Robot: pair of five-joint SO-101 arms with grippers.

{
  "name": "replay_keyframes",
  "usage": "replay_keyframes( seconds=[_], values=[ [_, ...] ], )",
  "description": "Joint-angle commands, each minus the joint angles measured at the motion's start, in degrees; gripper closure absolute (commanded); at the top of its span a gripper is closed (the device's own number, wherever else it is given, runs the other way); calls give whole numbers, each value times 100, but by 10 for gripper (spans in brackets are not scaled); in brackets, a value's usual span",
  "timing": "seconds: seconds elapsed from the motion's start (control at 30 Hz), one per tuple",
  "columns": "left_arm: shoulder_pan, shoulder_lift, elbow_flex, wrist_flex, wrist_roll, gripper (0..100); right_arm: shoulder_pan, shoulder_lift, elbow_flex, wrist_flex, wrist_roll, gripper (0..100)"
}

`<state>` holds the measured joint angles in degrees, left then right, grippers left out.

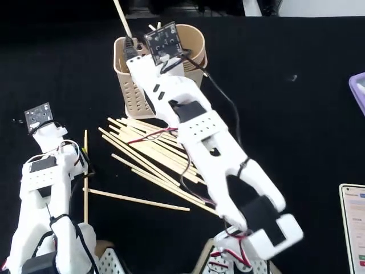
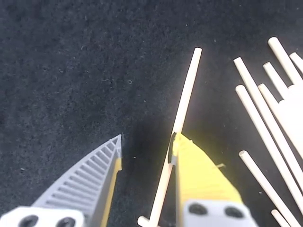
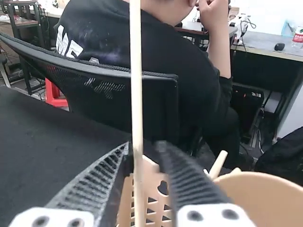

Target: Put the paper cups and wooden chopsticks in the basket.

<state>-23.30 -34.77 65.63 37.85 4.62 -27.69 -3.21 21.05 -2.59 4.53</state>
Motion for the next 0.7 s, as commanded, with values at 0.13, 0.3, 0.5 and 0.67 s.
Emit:
replay_keyframes(
  seconds=[0.13,0.3,0.5,0.67],
  values=[
    [66,-70,-40,-88,18,820,-70,-1270,-251,862,9,846],
    [66,-70,-31,-97,18,820,-360,-2325,-277,2259,53,850],
    [75,-70,-31,-97,18,820,-897,-3275,-242,5644,185,849],
    [75,-70,-31,-97,18,820,-659,-3292,769,6971,853,846]
  ],
)
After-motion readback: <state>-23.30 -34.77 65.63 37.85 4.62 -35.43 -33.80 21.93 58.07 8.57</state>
